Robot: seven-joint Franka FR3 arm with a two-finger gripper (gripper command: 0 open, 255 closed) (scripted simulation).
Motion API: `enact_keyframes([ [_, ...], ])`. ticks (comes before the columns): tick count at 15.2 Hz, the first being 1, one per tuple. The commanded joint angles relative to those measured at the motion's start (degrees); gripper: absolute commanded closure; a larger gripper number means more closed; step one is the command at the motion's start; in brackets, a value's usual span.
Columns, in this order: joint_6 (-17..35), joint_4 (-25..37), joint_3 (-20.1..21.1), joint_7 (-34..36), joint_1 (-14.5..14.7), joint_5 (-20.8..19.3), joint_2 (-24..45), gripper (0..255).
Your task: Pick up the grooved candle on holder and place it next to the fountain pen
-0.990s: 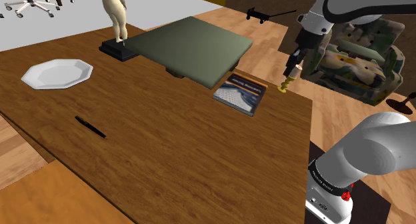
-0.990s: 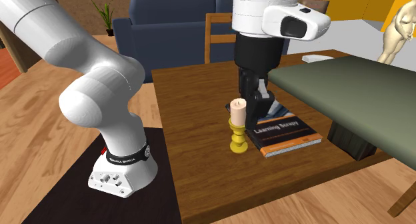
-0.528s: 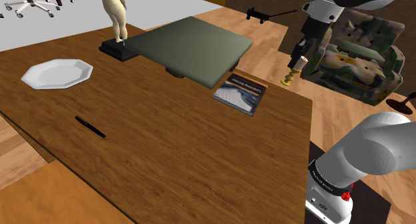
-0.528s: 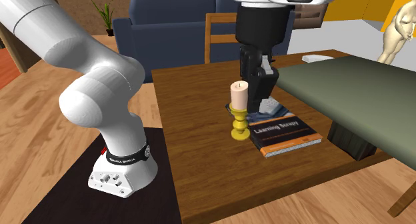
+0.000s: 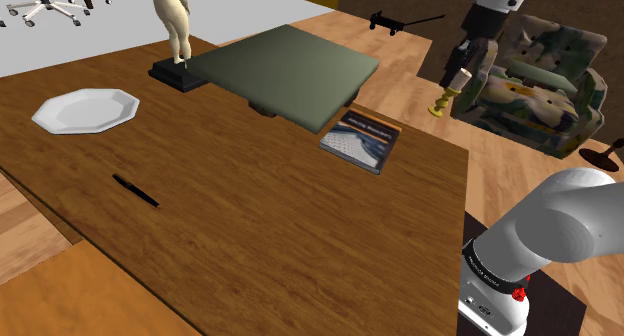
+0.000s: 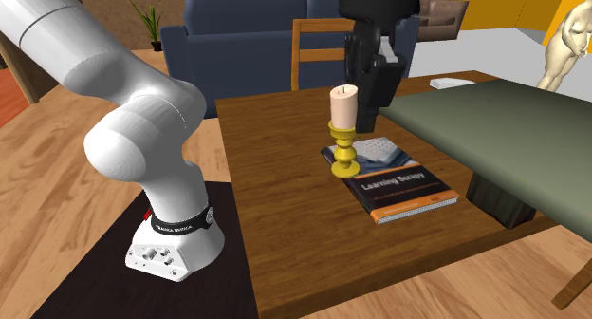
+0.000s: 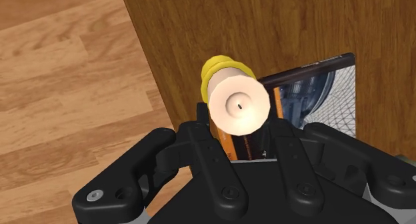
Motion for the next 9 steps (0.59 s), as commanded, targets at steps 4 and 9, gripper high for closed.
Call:
enact_keyframes([
  [4, -3.82, 4.44, 0.24, -0.02, 0.16, 0.25, 0.64, 255],
  [9, -7.44, 8.98, 0.44, -0.04, 0.32, 0.5, 1.57, 255],
])
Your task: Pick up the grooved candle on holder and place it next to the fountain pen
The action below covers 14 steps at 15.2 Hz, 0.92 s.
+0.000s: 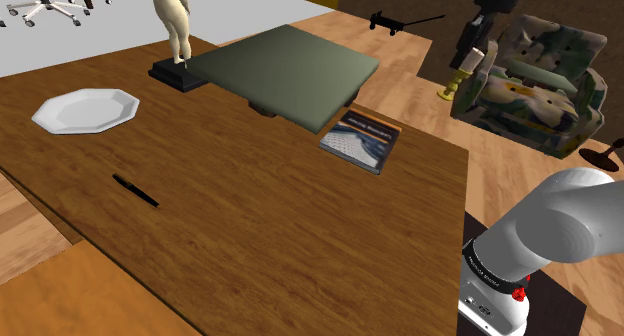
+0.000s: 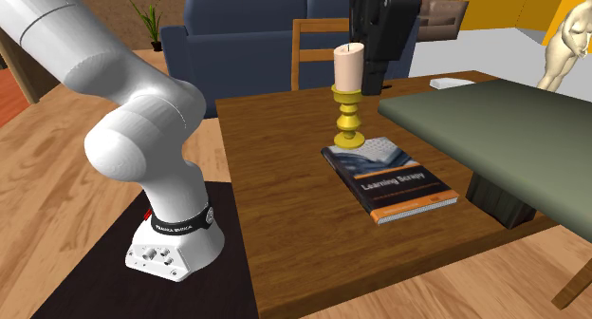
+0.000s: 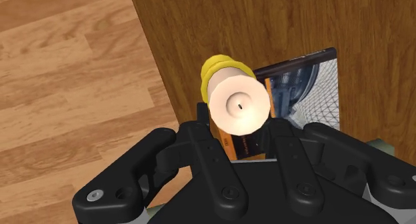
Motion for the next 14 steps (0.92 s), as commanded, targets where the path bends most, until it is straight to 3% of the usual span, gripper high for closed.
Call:
enact_keyframes([
  [1, -1.49, 1.72, 0.11, 0.02, 0.06, 0.1, 0.25, 255],
  [6, -4.41, 5.63, 0.23, -0.02, 0.2, 0.29, 1.24, 255],
  [14, 0.22, 4.7, 8.5, 10.31, 3.48, 5.02, 5.0, 255],
])
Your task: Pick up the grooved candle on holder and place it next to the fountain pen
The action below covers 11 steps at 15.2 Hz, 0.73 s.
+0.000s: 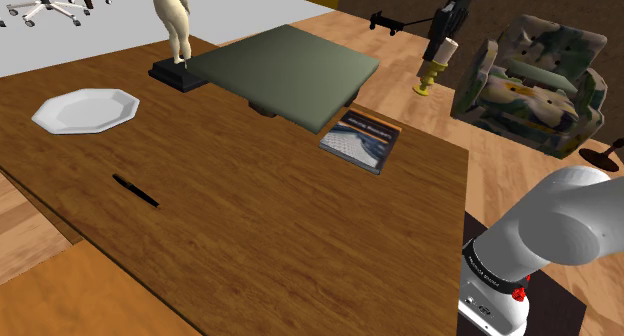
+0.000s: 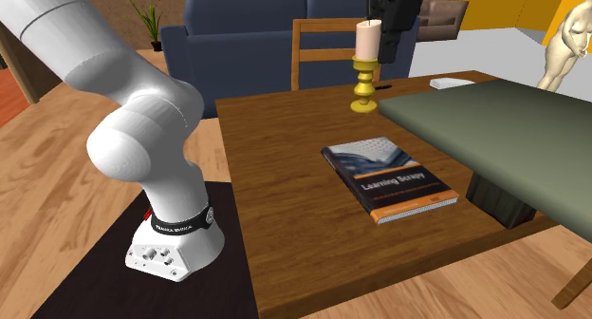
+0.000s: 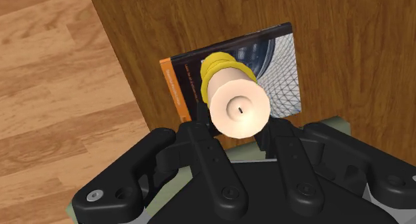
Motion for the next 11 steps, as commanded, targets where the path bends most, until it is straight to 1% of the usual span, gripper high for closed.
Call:
enact_keyframes([
  [1, 1.43, 0.26, 2.0, 2.57, 0.81, 1.08, 1.62, 255],
  [6, 4.42, 2.09, 6.91, 8.75, 2.77, 3.17, 6.19, 255],
  [11, 7.18, 5.59, 11.64, 14.9, 4.56, 4.24, 12.11, 255],
])
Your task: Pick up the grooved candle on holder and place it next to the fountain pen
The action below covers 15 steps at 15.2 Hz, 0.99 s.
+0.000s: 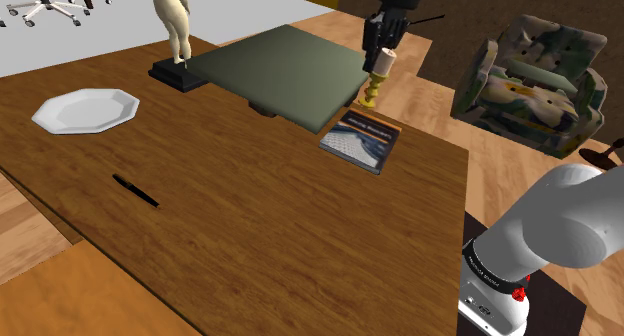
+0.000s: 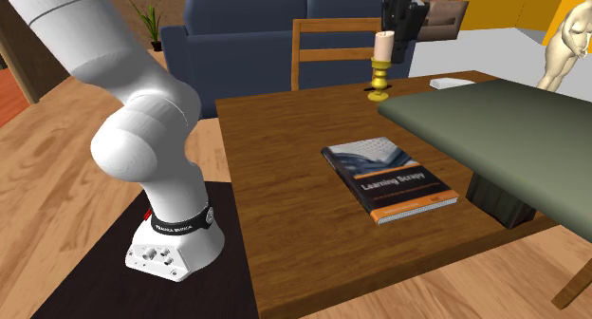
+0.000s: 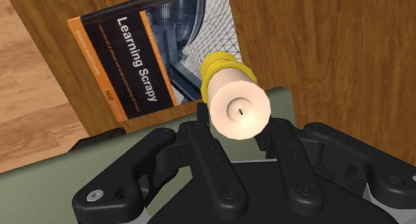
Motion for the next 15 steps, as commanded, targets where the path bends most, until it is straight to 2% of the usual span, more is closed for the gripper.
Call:
enact_keyframes([
  [1, 0.74, 2.48, 1.9, 2.62, 0.68, 0.2, 3.07, 255],
  [8, 3.44, 10.79, 7.87, 11.52, 3.23, -1.06, 13.83, 255],
  [15, 3.9, 23.13, 12.49, 20.65, 7.01, -5.48, 27.12, 255],
])
